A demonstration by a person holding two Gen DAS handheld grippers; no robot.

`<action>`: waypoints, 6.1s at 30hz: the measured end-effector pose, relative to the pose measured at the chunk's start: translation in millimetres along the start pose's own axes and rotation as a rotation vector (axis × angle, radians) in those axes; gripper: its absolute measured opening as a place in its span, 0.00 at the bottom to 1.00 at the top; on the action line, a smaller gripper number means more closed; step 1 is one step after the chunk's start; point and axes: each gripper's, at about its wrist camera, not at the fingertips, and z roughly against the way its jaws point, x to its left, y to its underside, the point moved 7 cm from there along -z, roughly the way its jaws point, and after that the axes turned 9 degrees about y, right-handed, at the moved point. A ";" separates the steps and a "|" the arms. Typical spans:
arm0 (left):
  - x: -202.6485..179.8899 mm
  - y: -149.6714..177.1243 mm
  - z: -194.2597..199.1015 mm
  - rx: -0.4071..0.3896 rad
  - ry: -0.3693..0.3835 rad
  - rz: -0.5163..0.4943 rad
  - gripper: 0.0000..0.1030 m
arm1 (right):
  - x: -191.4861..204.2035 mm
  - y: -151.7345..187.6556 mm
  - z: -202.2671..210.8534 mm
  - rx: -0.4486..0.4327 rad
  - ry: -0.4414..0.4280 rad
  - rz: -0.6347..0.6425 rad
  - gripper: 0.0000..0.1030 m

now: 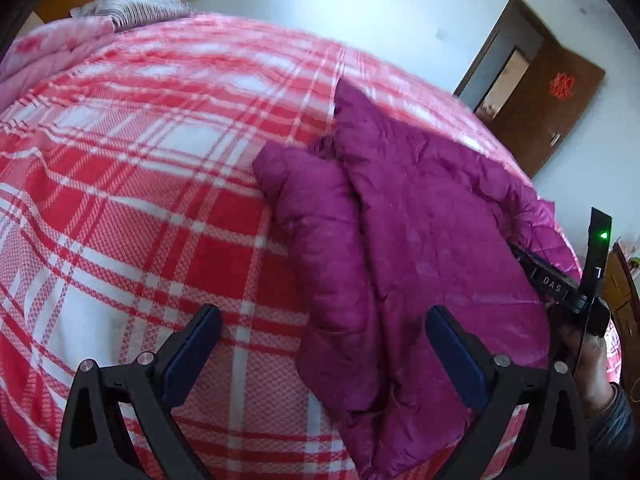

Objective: Fold large clothes

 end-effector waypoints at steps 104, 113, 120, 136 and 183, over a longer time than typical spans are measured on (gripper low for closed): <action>-290.9 -91.5 -133.0 -0.159 -0.136 -0.505 0.91 | -197.1 -61.0 43.5 -0.058 0.086 -0.486 0.67; -272.0 -65.4 -180.0 -0.043 -0.240 -0.503 0.97 | -204.5 -37.4 8.9 -0.007 0.058 -0.527 0.70; -268.4 -63.4 -188.7 -0.026 -0.247 -0.506 0.98 | -207.8 -24.4 -4.7 0.042 0.030 -0.559 0.74; -260.8 -60.8 -200.6 0.015 -0.236 -0.488 0.99 | -205.5 -18.6 -10.4 0.065 0.043 -0.542 0.77; -257.1 -57.7 -208.8 0.048 -0.235 -0.473 0.99 | -202.5 -19.2 -24.1 0.110 0.045 -0.500 0.82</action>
